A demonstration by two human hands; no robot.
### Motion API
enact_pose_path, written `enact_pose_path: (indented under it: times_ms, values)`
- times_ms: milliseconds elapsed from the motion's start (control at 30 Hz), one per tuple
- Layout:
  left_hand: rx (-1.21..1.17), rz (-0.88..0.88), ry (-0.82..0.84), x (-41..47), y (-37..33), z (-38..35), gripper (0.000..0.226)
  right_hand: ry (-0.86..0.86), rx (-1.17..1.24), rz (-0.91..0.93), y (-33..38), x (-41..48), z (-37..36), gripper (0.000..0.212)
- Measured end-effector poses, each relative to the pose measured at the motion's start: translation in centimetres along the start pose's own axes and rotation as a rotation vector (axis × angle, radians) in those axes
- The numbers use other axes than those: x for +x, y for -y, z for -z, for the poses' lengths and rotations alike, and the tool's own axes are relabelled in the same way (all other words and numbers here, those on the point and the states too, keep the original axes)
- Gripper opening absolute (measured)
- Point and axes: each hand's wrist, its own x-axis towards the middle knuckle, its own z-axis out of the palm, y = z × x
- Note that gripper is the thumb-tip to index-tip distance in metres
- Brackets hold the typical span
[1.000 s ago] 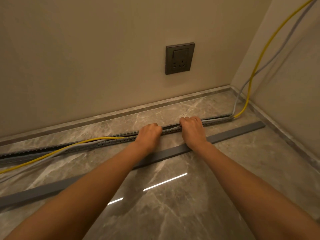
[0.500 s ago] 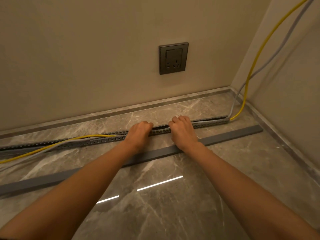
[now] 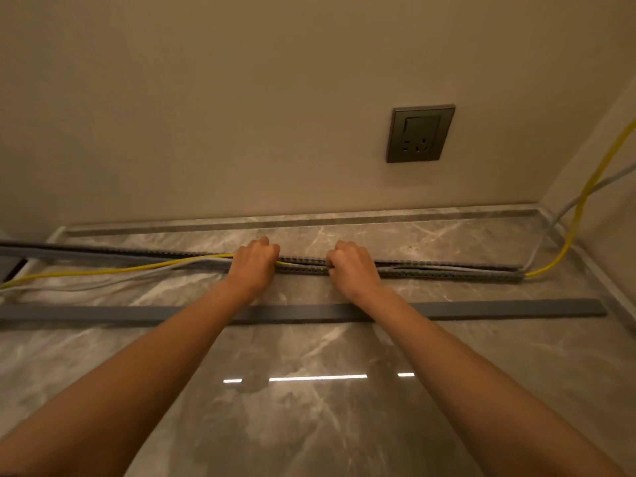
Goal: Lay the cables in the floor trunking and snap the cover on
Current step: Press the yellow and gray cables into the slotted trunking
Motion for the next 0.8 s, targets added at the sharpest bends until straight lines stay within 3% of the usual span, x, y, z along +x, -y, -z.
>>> enact_pose_path:
  times_ms: [167, 400, 800]
  values:
    - [-0.032, 0.082, -0.043, -0.7, 4.9, -0.5, 0.023, 0.020, 0.057, 0.034, 4.5, 1.9, -0.9, 0.026]
    - [-0.140, 0.009, 0.056, 0.5, 10.0, 0.1, 0.027, -0.004, 0.158, -0.022, 9.7, 4.6, -2.1, 0.033]
    - [-0.458, -0.050, 0.275, 2.8, 17.0, -0.2, 0.028, -0.028, 0.279, -0.360, 14.7, 7.2, -3.8, 0.017]
